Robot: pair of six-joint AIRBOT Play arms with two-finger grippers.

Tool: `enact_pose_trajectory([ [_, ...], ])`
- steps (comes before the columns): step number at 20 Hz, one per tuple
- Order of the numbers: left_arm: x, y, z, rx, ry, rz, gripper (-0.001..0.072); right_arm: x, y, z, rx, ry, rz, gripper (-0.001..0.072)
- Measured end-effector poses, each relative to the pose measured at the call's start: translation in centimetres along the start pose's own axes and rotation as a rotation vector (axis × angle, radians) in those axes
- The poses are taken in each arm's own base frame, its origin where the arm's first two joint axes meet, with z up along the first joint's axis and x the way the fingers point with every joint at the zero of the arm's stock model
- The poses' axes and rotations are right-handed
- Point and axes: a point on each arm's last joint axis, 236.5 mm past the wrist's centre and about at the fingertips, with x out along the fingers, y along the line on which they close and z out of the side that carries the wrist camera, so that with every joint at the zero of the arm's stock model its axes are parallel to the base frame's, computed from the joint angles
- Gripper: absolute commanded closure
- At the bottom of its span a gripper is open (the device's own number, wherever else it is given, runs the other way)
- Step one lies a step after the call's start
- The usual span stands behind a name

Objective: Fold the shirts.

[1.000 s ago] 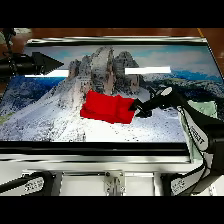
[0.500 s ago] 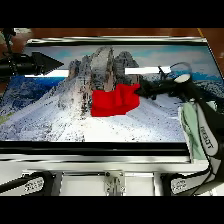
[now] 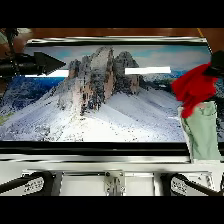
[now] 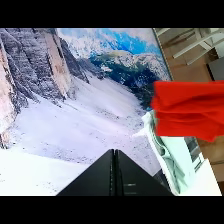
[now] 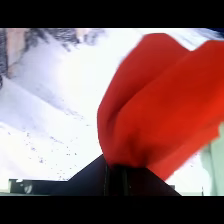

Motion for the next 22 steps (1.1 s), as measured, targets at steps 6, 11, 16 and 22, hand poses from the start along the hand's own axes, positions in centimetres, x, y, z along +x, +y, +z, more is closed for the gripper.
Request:
enact_pose_trajectory([
  [6,0.7,-1.0,-0.9,0.008,0.033,-0.026,0.067,-1.0,1.5,-0.3,0.034,0.006,0.064,0.0652],
  [11,0.8,-1.2,-1.1,0.01,0.042,-0.032,0.067,1.0,1.7,0.9,0.031,0.02,0.112,0.0652],
  [16,0.8,-1.3,-1.2,0.01,0.043,-0.033,0.067,4.1,0.3,5.8,0.057,-0.11,0.119,0.0652],
  [22,0.8,-1.3,-1.2,0.01,0.044,-0.032,0.067,7.3,-6.3,9.7,0.156,-0.215,0.037,0.0652],
])
